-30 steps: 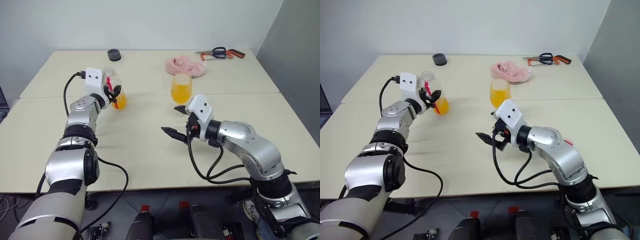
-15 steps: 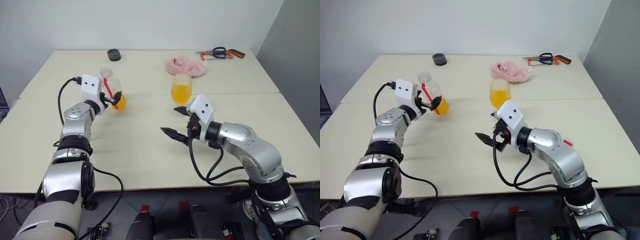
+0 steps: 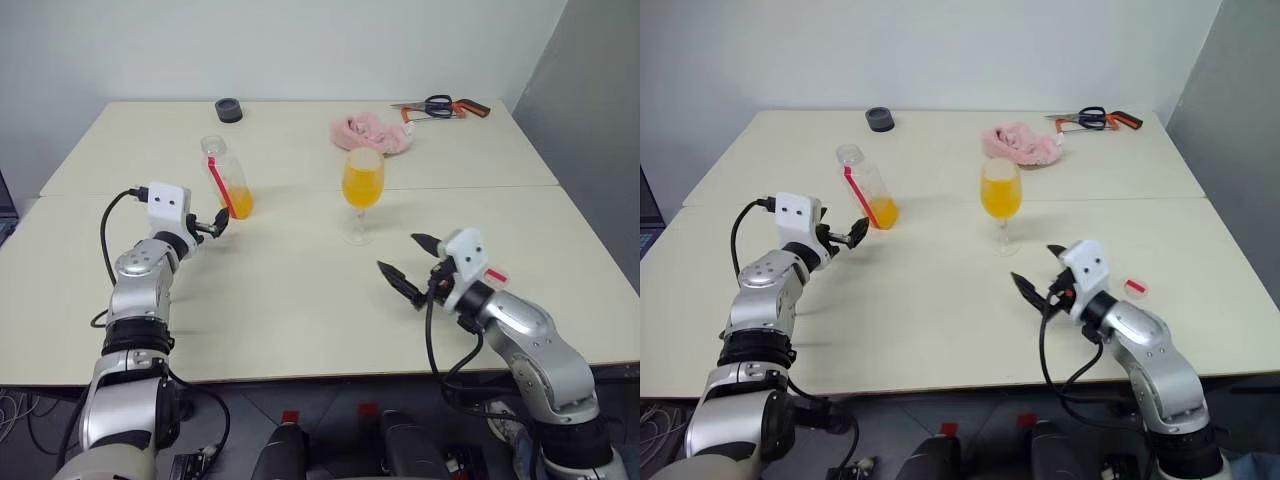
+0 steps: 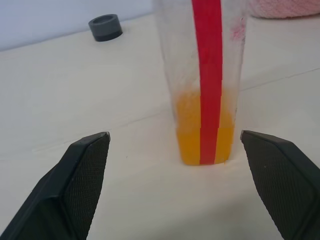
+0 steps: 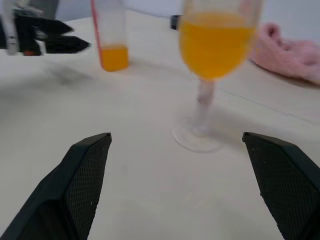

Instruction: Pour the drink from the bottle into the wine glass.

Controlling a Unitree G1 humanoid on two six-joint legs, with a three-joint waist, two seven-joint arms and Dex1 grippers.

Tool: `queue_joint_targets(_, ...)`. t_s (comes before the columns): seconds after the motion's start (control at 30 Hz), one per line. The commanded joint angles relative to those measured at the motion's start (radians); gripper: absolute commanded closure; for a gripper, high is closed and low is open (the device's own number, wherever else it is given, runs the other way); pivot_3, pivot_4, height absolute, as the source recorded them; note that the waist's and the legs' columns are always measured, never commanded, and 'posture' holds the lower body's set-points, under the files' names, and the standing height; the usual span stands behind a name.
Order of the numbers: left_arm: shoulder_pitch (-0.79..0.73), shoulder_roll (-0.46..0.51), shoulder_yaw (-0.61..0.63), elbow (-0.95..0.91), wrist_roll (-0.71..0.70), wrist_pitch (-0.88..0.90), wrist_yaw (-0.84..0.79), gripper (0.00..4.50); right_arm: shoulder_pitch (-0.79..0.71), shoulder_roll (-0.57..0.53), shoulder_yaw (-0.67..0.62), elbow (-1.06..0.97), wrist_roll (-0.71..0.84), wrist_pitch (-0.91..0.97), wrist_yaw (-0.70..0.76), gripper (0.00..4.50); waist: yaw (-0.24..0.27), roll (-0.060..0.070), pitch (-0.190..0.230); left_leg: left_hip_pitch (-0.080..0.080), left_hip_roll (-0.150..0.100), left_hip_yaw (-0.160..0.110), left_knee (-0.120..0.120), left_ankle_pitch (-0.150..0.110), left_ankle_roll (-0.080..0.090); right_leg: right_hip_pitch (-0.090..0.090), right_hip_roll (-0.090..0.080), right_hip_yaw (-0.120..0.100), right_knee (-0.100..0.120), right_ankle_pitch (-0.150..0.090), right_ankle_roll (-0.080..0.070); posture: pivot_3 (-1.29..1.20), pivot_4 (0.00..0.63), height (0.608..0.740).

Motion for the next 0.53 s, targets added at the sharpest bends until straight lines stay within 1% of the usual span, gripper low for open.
queue_joint_targets(0.03,0.042,-0.020,0.035,-0.126,-0.044,0.002,0.028,0.02,0.027,0.050,-0.068,0.064,-0.062,-0.196,-0.077,0.00,0.002,0.000,0.000,0.000,0.000,0.000,0.000,0.000,0.000,0.000,0.000,0.000,0.000,0.000,0.000,0.00,0.150,0.740)
queue_joint_targets(0.1,0.077,-0.041,0.041,-0.171,-0.054,-0.007,0.044,0.02,0.045,0.073,-0.076,0.104,-0.087,-0.262,-0.097,0.00,0.004,0.000,0.000,0.000,0.000,0.000,0.000,0.000,0.000,0.000,0.000,0.000,0.000,0.000,0.000,0.00,0.150,0.740)
queue_joint_targets(0.23,0.149,-0.064,0.038,-0.240,-0.055,-0.032,0.055,0.02,0.054,0.117,-0.105,0.165,-0.092,-0.325,-0.143,0.00,0.006,0.000,0.000,0.001,0.000,0.001,0.000,0.000,0.000,0.000,0.000,0.001,0.000,0.000,0.000,0.00,0.150,0.740)
queue_joint_targets(0.53,0.229,-0.095,0.044,-0.313,-0.056,-0.068,0.093,0.02,0.034,0.135,-0.122,0.227,-0.087,-0.344,-0.156,0.00,0.018,0.000,0.000,0.001,0.000,0.002,0.000,0.000,0.000,0.001,0.000,0.001,-0.001,0.000,0.000,0.00,0.150,0.740)
